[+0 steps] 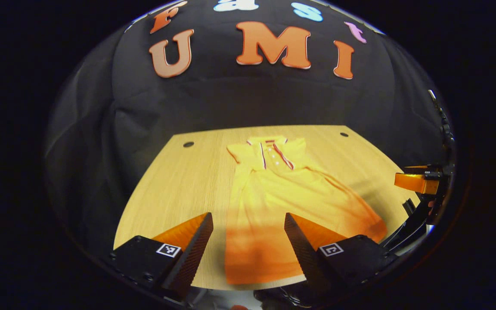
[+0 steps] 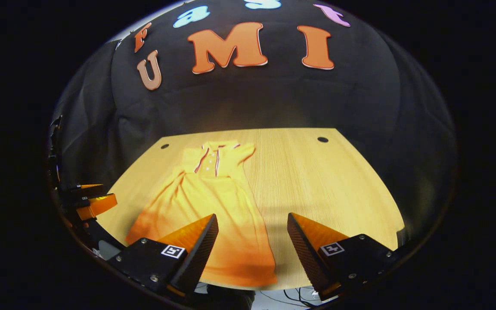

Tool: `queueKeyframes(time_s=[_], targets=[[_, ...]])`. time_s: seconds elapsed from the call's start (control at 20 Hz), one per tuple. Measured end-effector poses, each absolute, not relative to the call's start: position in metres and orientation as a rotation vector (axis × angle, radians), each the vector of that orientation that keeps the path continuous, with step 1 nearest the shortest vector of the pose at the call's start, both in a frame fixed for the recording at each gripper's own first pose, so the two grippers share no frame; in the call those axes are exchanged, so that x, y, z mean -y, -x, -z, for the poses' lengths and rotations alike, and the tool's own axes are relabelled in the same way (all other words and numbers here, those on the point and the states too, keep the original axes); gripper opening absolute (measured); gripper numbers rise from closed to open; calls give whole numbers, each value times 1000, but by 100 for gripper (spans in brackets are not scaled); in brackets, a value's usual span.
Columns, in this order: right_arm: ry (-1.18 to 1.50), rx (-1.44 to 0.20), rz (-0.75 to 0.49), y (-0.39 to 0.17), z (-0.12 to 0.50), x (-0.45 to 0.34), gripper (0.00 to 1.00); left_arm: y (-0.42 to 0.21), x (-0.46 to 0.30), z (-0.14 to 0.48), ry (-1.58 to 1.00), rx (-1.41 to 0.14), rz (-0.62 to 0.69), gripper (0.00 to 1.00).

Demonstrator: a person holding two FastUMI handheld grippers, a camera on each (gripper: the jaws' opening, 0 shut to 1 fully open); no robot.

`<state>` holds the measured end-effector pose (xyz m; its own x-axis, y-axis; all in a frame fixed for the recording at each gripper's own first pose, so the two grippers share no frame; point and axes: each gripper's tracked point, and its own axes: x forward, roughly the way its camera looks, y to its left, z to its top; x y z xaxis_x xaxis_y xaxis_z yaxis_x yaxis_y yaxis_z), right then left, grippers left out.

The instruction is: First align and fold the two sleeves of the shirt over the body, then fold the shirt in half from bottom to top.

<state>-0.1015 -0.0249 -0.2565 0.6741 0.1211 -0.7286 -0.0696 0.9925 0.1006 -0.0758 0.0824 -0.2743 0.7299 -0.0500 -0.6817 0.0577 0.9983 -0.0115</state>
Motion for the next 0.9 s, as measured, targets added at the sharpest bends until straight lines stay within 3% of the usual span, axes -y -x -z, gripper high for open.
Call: queueKeyframes(time_s=[0.25,0.45,0.9], targets=[[-50,-1097,-100,126,327,31,99,65,-84,318,16,-1023,31,100],[-67,-1266,-109,138,334,23,99,42,-90,328,42,-1226,14,100],[38,-1450,-125,154,359,18,98,30,-103,363,69,-1406,-34,100]])
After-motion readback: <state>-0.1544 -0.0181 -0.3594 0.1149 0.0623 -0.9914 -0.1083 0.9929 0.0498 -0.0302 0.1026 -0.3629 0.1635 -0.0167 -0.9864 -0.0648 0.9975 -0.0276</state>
